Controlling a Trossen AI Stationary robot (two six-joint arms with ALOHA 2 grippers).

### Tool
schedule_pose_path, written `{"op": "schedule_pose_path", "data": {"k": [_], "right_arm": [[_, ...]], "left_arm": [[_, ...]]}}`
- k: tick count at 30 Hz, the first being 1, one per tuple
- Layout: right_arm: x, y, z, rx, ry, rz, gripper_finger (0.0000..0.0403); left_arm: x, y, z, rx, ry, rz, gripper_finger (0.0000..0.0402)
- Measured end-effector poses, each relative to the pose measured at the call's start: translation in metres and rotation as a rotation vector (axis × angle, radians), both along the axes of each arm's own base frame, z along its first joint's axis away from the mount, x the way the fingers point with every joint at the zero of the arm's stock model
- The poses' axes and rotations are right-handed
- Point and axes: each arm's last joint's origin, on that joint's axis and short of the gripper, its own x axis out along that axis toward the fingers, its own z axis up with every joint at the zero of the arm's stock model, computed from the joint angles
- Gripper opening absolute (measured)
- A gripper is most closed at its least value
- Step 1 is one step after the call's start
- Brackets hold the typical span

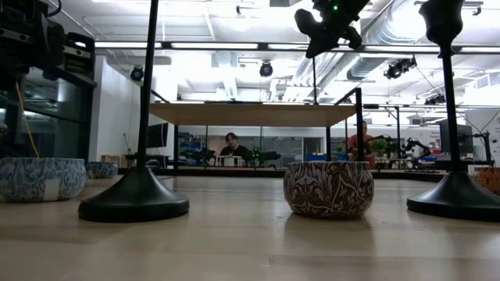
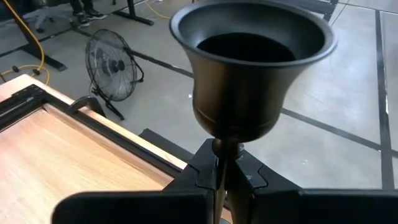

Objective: Pick & Place candle stick holders
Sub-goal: Put the black candle holder on the shelf

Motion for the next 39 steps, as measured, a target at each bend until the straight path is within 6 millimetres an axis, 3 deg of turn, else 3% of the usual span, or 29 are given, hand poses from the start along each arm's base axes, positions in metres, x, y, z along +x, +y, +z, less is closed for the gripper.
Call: {"op": "schedule_pose_path", "data": {"k": [11, 39], "right_arm": [[0.004, -0.002, -0.015, -0.002, -0.044, 0.003, 0.0002], [0.000, -0.001, -0.014, 0.031, -0.067, 0.018, 0.0003]], "left_arm": [[0.000, 0.000, 0.000, 0.000, 0.000, -0.004, 0.0137], [0.000, 0.000, 0.000, 0.000, 0.000, -0.003, 0.0137]]}}
